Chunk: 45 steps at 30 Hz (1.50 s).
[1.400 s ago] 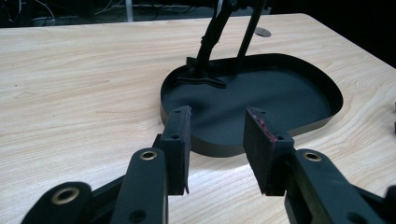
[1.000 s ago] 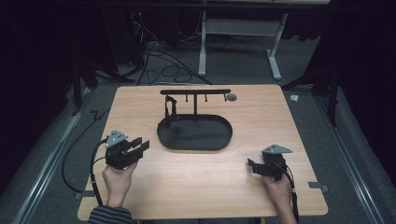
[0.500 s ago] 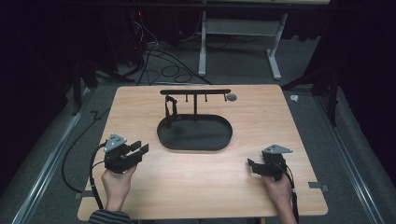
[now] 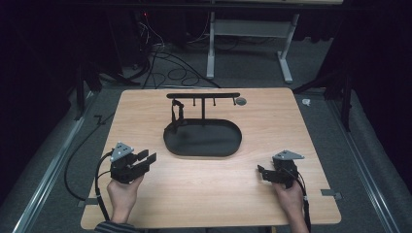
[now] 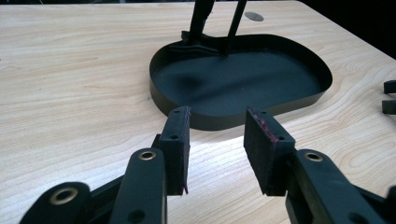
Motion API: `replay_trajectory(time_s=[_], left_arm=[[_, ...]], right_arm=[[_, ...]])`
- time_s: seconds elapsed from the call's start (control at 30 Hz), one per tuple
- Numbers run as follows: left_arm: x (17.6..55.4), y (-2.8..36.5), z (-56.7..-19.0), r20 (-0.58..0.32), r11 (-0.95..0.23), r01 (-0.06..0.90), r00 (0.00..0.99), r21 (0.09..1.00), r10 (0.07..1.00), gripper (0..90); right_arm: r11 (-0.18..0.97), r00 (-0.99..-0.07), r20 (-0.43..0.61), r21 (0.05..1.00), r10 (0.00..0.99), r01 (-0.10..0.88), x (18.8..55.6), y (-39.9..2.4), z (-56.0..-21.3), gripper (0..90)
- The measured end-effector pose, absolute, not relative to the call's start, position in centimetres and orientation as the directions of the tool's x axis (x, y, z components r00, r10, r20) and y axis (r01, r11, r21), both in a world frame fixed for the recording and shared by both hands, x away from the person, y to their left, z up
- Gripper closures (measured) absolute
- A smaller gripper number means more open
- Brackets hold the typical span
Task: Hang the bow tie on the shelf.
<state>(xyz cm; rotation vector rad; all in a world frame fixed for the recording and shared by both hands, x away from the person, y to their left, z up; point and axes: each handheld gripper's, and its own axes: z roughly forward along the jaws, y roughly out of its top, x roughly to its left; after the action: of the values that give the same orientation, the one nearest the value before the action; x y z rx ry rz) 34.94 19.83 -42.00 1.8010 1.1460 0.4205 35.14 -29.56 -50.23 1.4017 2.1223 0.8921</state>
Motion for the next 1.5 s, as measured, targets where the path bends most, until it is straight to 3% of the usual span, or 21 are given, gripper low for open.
replay_trajectory(time_s=[1.5], left_arm=[[35.6, 17.8, -45.1, -0.205, -0.173, 0.582, 0.525, 0.795, 0.826, 60.7]], right_arm=[[0.278, -0.389, -0.013, 0.720, 0.921, 0.636, 35.1, -29.6, -50.2, 28.8]])
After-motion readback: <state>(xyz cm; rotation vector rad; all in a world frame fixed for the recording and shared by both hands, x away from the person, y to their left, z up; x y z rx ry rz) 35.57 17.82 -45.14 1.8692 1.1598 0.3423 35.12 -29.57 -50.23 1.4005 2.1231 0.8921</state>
